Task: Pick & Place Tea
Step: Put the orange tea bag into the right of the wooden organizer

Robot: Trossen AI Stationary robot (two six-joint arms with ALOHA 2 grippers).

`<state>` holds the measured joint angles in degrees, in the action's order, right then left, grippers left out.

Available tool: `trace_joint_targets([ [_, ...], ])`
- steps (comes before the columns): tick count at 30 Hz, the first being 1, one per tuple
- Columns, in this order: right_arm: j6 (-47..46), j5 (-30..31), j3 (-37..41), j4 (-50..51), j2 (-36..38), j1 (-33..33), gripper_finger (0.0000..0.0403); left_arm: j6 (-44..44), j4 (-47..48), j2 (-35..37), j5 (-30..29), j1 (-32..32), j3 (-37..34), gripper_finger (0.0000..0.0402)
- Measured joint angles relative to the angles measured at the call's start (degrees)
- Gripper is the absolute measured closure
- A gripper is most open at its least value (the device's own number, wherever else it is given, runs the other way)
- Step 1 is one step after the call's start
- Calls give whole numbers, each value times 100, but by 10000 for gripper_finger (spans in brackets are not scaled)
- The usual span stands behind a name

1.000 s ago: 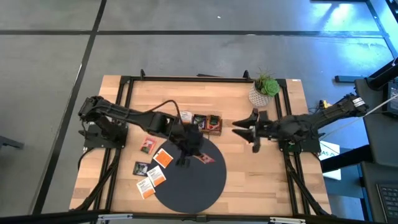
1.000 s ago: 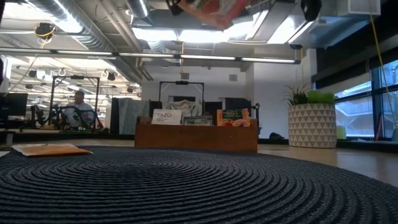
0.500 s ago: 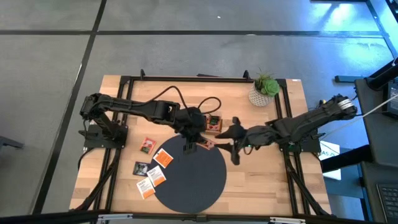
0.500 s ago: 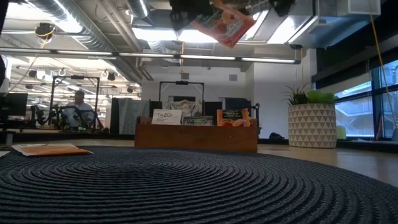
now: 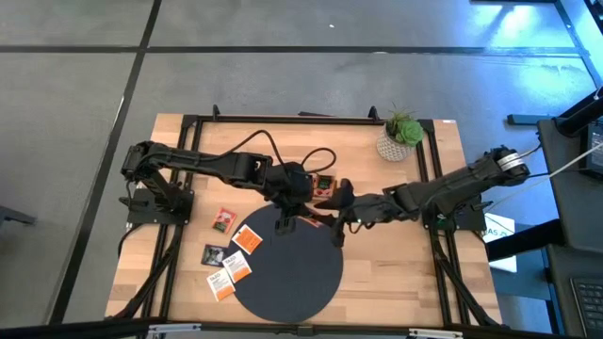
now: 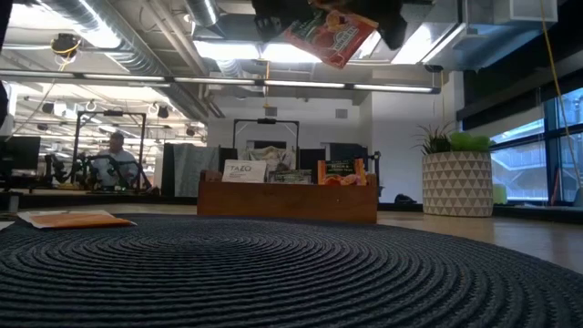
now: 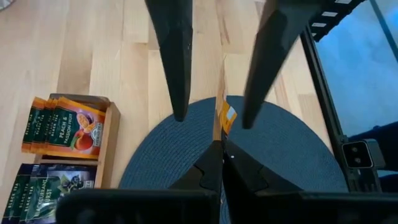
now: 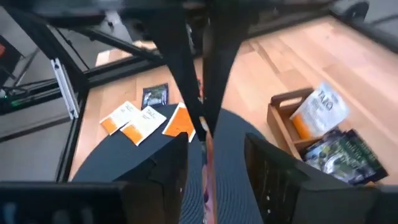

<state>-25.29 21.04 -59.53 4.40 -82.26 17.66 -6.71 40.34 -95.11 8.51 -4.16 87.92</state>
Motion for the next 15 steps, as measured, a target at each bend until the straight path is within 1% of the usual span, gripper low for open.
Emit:
trace_joint_targets([
  [5,-126,-135,0,-97,13,-124,295,1,7,0,-2,0,0,397],
  [10,-124,-641,0,-222,13,-210,352,3,13,-2,-3,0,0,396],
  [13,-143,-770,0,-214,13,-243,385,3,14,-2,3,11,0,399],
  [15,-141,-804,0,-210,13,-257,396,4,24,-2,-1,15,-2,399],
])
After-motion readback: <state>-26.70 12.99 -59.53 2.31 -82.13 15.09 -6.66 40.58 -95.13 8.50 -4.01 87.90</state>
